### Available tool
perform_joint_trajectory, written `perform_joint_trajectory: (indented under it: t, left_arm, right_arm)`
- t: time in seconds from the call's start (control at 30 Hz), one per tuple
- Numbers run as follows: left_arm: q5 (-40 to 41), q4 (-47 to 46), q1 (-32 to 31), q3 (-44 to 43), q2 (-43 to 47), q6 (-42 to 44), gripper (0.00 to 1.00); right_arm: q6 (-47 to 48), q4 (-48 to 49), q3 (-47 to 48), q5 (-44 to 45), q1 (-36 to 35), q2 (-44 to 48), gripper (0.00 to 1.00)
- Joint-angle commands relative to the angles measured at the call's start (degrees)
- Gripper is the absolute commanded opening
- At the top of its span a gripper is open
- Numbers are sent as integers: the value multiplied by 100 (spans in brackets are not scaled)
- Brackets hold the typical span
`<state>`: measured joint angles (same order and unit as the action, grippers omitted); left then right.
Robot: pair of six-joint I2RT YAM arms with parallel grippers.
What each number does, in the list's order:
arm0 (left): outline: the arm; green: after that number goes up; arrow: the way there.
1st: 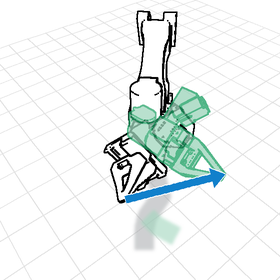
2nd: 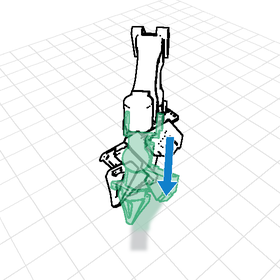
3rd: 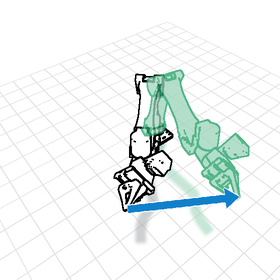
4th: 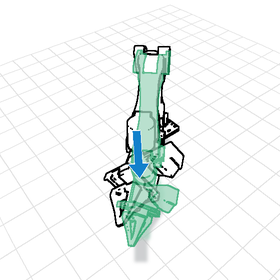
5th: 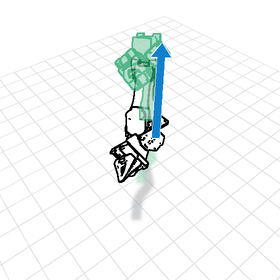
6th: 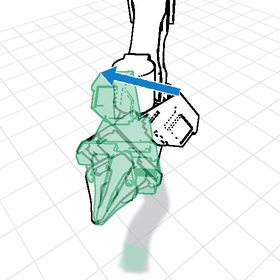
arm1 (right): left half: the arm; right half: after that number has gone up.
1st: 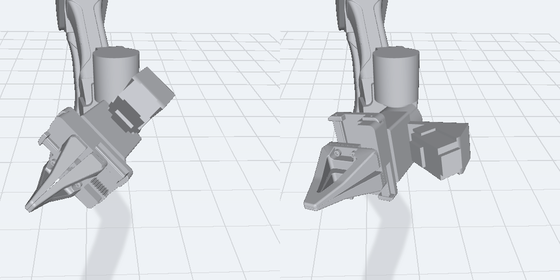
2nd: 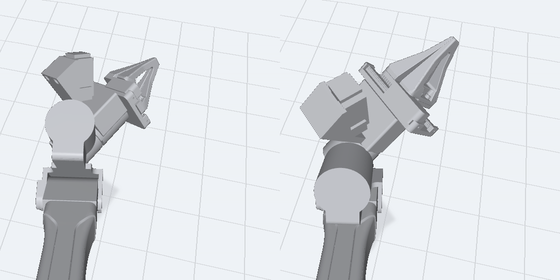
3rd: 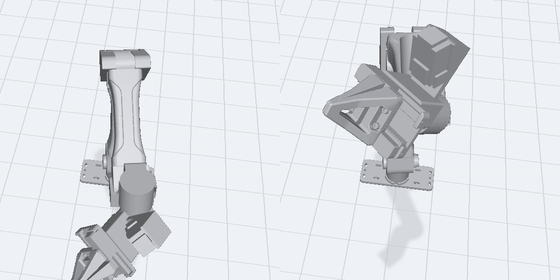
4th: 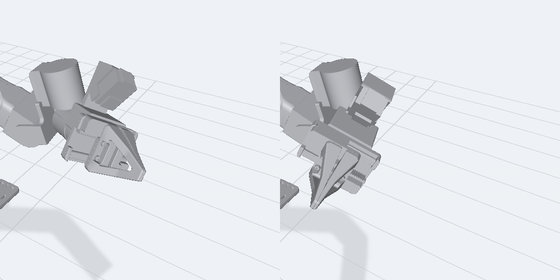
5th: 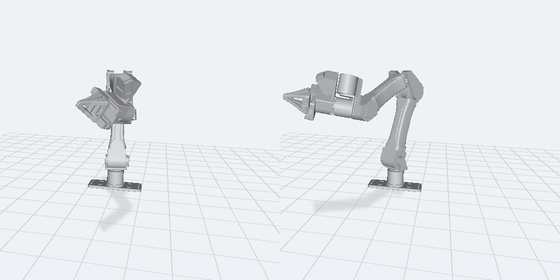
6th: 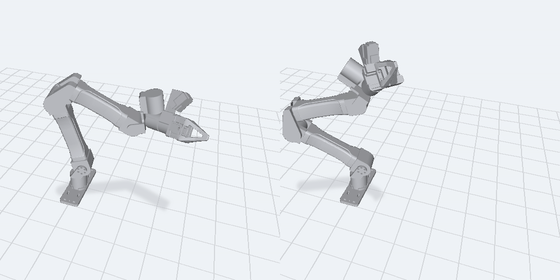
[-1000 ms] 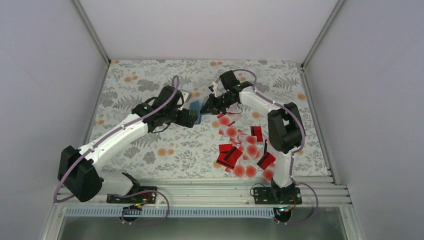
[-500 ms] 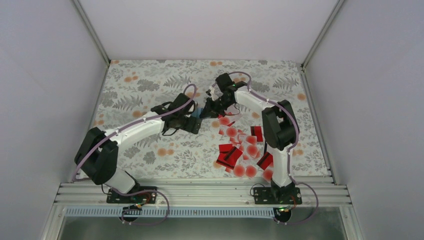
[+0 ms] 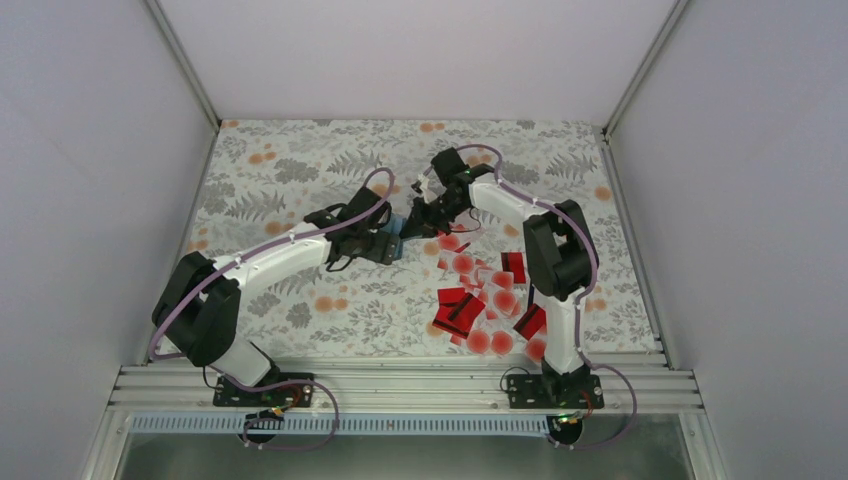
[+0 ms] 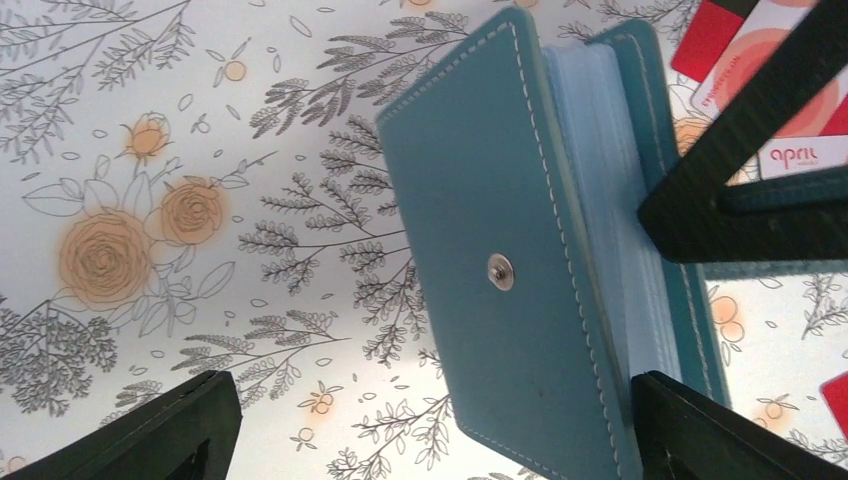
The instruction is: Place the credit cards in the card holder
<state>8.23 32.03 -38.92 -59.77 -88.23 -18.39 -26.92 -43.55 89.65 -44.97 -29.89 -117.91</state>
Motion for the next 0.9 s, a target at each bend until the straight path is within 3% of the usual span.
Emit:
perform_joint_trajectory:
  t: [0.0, 0.27, 0.57, 0.87]
  left_arm:
    - [432, 143, -20, 38, 95, -82, 95]
    - [747, 348, -2, 95, 226, -186, 94]
    - [110, 20, 52, 472, 563, -123, 99]
    - [60, -70, 168, 684, 429, -112, 99]
  right_arm:
    - [98, -4, -145, -104, -66, 114, 4]
    - [159, 116, -315, -204, -63, 71, 4]
    - [235, 267, -618, -280, -65, 28, 4]
    - [299, 353, -750, -380, -66, 10, 4]
